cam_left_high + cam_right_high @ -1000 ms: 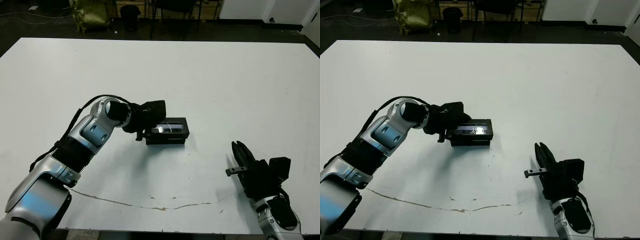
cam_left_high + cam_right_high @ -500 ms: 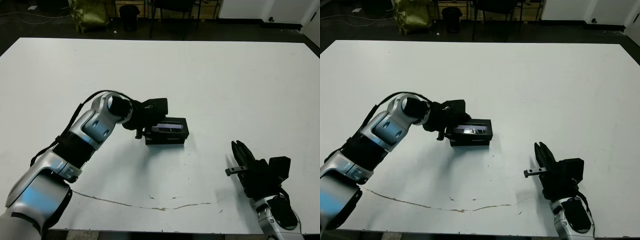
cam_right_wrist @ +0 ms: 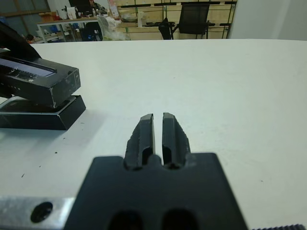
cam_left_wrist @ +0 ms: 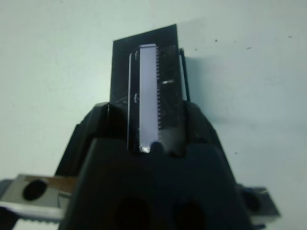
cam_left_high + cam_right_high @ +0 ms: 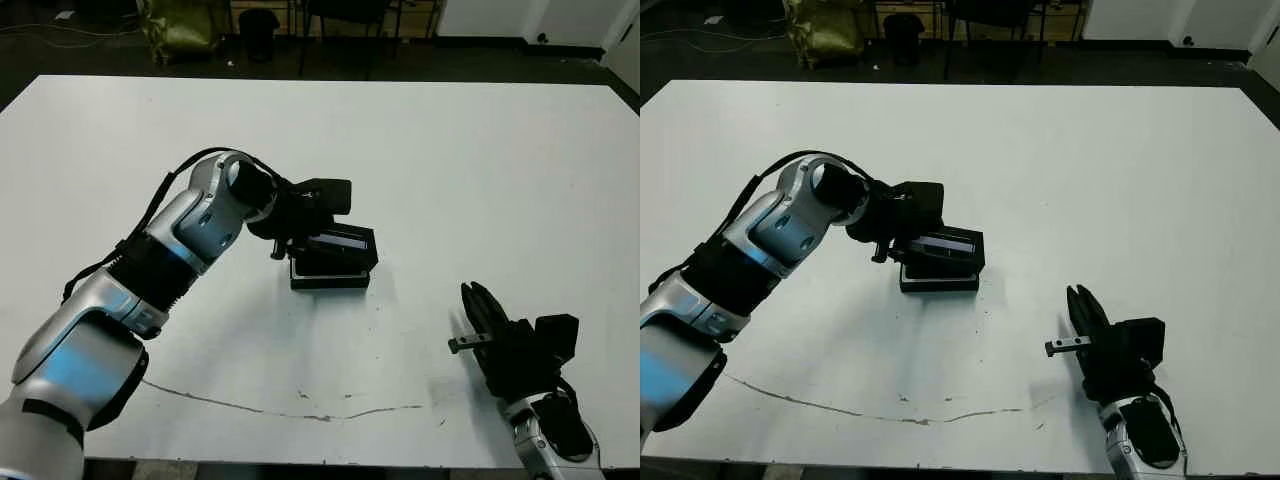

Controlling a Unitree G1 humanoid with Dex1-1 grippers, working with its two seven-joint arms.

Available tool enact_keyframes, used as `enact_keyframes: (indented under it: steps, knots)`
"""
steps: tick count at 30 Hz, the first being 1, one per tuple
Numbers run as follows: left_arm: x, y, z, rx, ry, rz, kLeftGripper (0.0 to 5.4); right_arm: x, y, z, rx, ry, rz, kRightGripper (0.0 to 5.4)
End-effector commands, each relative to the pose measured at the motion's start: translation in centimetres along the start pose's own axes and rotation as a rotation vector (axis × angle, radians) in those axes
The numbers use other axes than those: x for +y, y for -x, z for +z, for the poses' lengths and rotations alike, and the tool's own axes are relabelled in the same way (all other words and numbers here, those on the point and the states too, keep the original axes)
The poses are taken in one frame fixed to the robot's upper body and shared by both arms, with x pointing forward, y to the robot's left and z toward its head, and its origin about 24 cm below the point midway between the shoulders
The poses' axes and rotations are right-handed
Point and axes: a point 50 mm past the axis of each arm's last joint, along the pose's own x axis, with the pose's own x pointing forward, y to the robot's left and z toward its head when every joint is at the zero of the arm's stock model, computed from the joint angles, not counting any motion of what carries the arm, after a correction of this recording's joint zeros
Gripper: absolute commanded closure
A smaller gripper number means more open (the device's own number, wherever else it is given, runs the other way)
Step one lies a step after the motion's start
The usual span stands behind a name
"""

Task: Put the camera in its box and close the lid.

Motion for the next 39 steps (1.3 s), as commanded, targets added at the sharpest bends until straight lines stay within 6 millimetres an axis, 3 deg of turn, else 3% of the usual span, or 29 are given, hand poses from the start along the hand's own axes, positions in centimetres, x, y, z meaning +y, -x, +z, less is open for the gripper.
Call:
enact_keyframes:
  steps: [1,39]
  knots:
    - [0.0,-0.1,-0.1,0.024,0.020,-0.021,3.11,-0.2,0.2,-0.7,0.024,-0.019,-0.005,5.40]
    - [-0.8,-1.4,0.1,0.056,0.031,-0.024,3.11,-0.3,0.3,-0.7,0.022,-0.030,-0.007,5.40]
